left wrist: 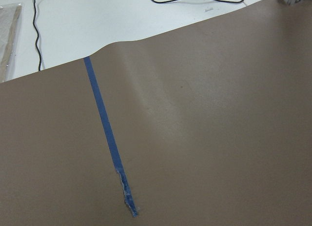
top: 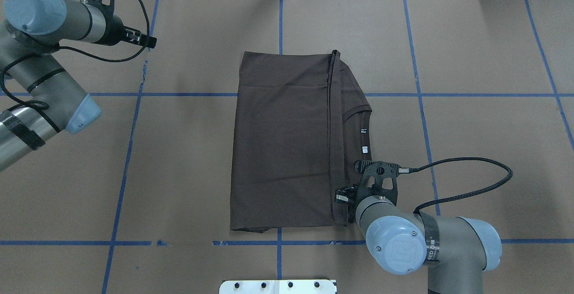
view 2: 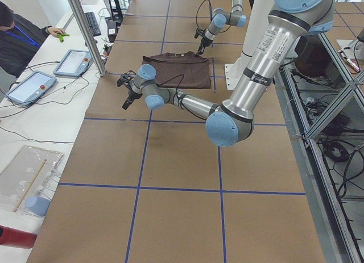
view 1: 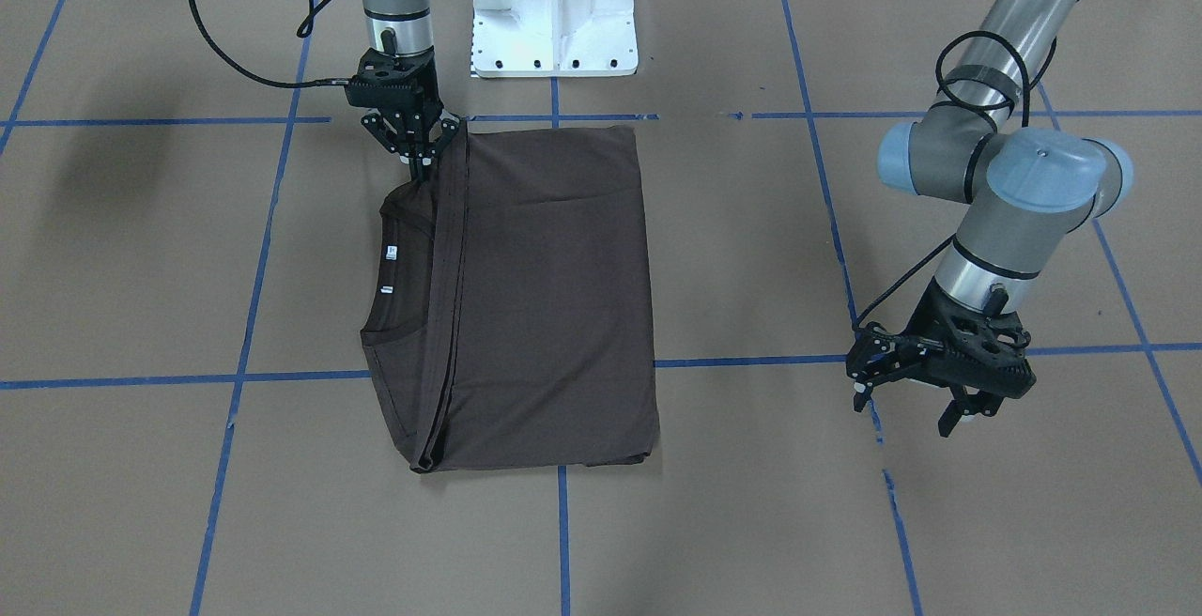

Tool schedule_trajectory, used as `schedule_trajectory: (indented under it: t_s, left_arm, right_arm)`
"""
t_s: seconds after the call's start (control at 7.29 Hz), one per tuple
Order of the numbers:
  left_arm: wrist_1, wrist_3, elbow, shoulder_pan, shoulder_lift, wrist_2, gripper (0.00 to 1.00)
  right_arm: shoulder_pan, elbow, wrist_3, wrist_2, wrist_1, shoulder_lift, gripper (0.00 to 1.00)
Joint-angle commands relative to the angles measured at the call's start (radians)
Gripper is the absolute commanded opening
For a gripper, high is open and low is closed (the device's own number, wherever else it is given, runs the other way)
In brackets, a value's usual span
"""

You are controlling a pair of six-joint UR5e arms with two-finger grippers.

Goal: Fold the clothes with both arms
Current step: 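Drag the shirt with the right gripper toward the robot, straightening it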

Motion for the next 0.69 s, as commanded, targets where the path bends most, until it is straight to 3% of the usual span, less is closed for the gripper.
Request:
schedule_trajectory:
  t_s: [0.0, 0.27, 0.55]
  left_arm:
    - [0.000, 0.000, 0.001, 0.001, 0.002, 0.000, 1.00]
    - [0.000, 0.000, 0.001, 0.001, 0.002, 0.000, 1.00]
    - [0.000, 0.000, 0.001, 0.003, 0.002, 0.000, 1.00]
  right_arm:
    - [-0.002, 0.099, -0.152, 0.023, -0.076, 0.009, 1.00]
    - [-0.084, 0.114, -0.171, 0.005, -0.143, 0.018, 1.00]
    - [-0.161, 0.100, -0.200, -0.087, -0.154, 0.020, 0.96]
